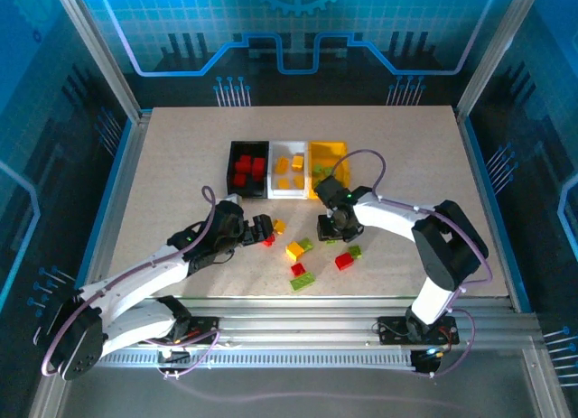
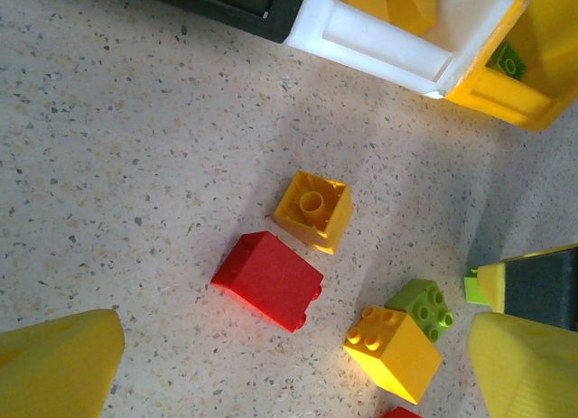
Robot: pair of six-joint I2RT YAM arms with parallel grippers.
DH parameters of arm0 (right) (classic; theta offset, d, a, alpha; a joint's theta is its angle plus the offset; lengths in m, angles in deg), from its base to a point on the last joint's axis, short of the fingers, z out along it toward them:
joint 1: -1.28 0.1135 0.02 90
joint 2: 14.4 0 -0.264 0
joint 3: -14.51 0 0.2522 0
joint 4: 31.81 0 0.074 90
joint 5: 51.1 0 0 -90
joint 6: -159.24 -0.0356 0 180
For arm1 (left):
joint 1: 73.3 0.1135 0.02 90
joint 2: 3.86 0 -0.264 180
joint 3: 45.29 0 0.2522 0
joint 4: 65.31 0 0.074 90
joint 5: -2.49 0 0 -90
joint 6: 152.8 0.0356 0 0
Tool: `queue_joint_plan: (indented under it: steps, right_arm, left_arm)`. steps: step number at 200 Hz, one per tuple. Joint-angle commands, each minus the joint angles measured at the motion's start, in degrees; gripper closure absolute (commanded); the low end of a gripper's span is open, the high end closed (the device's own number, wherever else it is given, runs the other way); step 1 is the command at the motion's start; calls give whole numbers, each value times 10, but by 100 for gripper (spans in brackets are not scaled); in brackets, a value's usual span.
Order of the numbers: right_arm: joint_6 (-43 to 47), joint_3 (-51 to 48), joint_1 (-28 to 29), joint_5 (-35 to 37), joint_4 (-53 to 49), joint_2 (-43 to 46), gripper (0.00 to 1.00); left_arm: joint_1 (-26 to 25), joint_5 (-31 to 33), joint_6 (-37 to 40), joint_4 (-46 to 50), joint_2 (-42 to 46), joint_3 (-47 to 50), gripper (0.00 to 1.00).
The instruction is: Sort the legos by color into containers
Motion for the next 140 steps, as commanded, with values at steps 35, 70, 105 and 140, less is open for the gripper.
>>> queue_joint_plan:
  steps: [35, 70, 105, 140]
  right_arm:
    - [19, 130, -34, 53, -47, 47, 63]
    - [11, 243, -84, 72, -45, -40, 60]
    - [14, 377, -111, 76, -79, -159, 60]
    - [5, 465, -127, 81, -117, -229, 55]
  left_arm:
    - [-3, 15, 2, 10, 9, 7, 1]
    - [-3, 8, -3, 16, 11, 11, 1]
    - [-2, -4, 0, 29, 26, 14, 1]
    - [-2, -7, 4, 39, 40, 16, 1]
